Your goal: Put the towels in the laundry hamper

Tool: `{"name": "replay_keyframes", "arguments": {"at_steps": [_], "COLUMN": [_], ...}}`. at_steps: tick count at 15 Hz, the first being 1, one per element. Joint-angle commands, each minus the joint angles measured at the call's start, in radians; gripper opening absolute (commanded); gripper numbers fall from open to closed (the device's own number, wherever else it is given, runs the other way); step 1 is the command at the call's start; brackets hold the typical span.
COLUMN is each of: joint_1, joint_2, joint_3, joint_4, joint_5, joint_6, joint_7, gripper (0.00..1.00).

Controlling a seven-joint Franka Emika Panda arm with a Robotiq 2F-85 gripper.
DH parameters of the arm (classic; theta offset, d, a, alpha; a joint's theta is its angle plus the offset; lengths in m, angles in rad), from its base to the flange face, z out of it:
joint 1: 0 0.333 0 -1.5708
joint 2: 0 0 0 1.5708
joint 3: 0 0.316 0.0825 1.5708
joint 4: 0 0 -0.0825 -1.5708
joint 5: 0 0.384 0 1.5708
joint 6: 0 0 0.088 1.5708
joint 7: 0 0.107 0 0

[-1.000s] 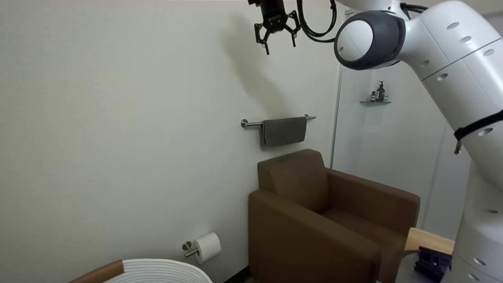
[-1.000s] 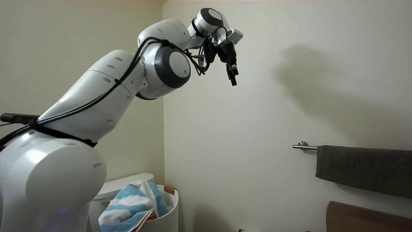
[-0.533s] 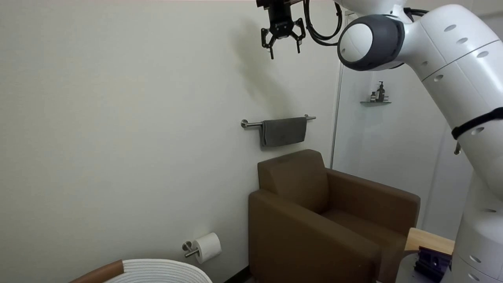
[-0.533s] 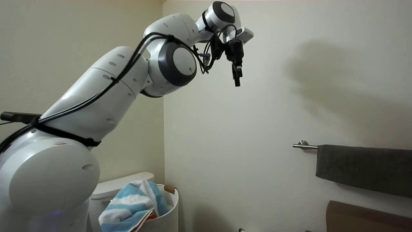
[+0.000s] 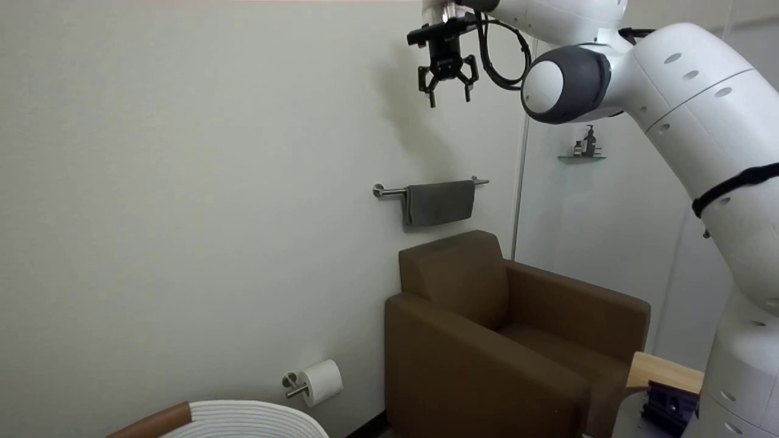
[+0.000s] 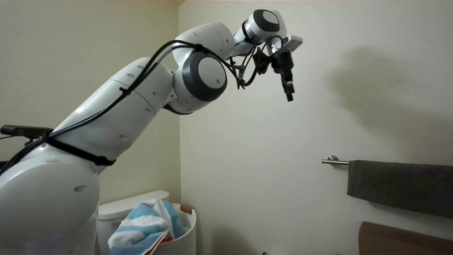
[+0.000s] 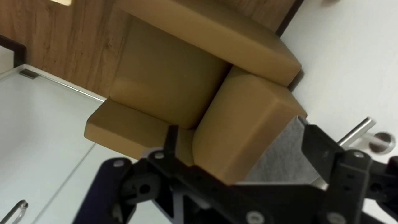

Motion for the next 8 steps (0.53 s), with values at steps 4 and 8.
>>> {"name": "replay_keyframes", "arguments": {"at_steps": [4, 8], "joint_1": [-0.262, -0.38], "joint_2": [0.123, 0.262], "joint_3": [-0.001, 0.023], "joint_4": [-0.023, 0.014], "joint_5": [0.078, 0.148], "joint_6": [0.311, 0.282], "joint_7": [0.09, 0.13], "gripper": [1.0, 1.0]}}
